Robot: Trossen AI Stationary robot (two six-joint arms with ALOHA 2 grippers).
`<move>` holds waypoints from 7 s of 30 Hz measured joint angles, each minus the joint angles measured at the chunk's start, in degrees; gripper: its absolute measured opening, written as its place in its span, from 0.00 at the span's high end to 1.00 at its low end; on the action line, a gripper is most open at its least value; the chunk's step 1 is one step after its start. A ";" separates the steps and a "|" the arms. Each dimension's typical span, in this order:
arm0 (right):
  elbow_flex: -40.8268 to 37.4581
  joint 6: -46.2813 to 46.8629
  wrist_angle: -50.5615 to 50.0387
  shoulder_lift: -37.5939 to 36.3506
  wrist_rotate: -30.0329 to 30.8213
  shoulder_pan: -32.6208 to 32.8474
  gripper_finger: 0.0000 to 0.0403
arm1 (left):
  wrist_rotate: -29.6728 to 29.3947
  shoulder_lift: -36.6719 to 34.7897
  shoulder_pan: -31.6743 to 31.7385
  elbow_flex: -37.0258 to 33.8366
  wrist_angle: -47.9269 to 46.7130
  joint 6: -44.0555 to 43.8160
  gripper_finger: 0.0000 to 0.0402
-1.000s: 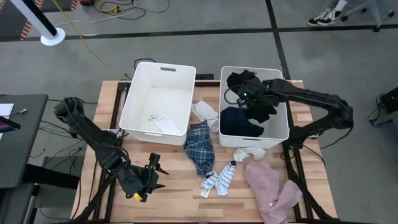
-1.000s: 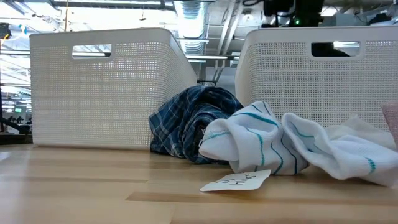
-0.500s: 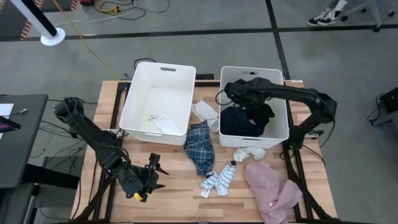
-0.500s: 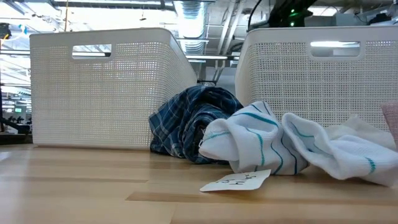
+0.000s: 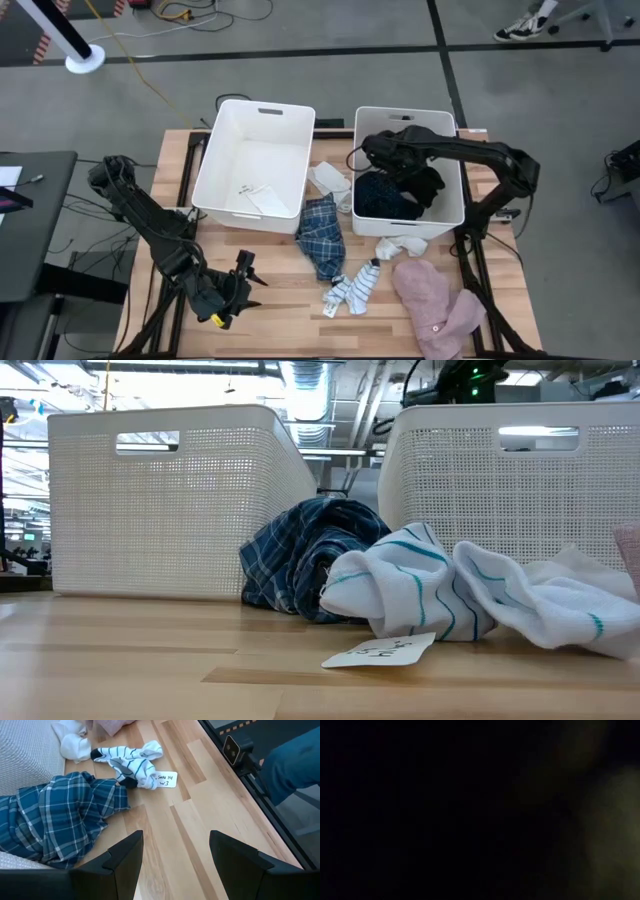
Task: Sort clothes
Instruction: Put the black pants into the right white laundry bin, then put the pink shirt into the right white laundry bin
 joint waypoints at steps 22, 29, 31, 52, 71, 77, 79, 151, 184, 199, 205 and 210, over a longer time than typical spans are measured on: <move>0.00 1.90 3.82 -12.88 -0.20 3.26 0.34 | -0.94 0.00 0.04 0.00 0.24 0.47 0.44; 0.00 0.76 8.17 -16.17 0.15 5.83 0.34 | -1.01 0.00 0.11 0.00 0.24 0.47 0.44; 0.00 0.40 10.15 -17.48 0.15 7.16 0.34 | -1.01 0.00 0.11 0.00 0.22 0.42 0.44; 0.00 -0.92 20.82 -27.03 0.17 34.79 0.34 | -1.03 0.04 0.11 0.00 0.20 -1.32 0.44; 0.00 19.06 21.90 -23.63 -1.37 63.15 0.34 | -1.11 0.48 0.53 0.00 0.48 -2.26 0.44; 0.00 24.21 21.98 -20.19 -1.46 67.90 0.34 | -1.09 0.48 0.80 0.00 0.59 -2.24 0.44; 0.00 25.35 22.24 -18.69 -1.46 68.95 0.34 | -1.09 0.48 0.79 0.00 0.72 -2.23 0.44; 0.07 51.99 19.54 21.39 -20.05 76.65 0.95 | 3.34 0.50 3.58 -16.48 34.54 1.47 0.44; 9.44 27.34 36.94 18.52 16.76 73.05 1.00 | -3.29 41.34 9.64 0.81 77.39 35.80 0.44; 9.46 14.18 54.08 18.43 16.58 71.54 1.00 | -16.63 50.05 8.96 14.69 71.30 62.76 0.12; 9.46 13.36 55.37 18.43 15.58 70.49 1.00 | -19.48 50.18 9.40 16.15 69.94 62.37 0.11; 9.46 10.71 58.43 18.37 13.85 69.30 1.00 | -21.86 50.21 9.46 16.76 70.00 62.37 0.21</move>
